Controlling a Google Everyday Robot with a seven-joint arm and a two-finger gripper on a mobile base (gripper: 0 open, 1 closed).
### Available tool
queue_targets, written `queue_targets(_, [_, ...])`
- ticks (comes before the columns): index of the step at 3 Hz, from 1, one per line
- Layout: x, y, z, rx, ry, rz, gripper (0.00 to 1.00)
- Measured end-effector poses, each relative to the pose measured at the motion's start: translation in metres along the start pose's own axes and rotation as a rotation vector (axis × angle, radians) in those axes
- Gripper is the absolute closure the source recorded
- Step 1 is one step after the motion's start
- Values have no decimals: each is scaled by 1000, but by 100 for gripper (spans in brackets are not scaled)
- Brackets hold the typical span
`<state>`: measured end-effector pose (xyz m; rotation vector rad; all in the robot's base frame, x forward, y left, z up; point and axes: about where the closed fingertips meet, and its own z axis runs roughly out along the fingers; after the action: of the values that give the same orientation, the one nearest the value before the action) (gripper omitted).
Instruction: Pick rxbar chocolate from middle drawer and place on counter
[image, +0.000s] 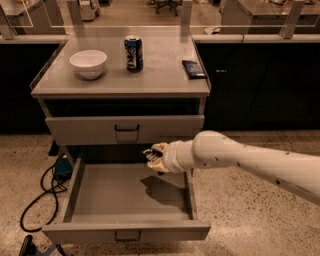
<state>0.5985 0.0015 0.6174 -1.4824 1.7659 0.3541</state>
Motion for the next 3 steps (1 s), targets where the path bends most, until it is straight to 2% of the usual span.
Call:
queue_targets(1, [-55,-55,-52,116,51,-77,100])
queue_targets(2, [-111,-109,-97,220,75,-130,100])
queue_targets(3, [-111,-109,-97,220,75,-130,100])
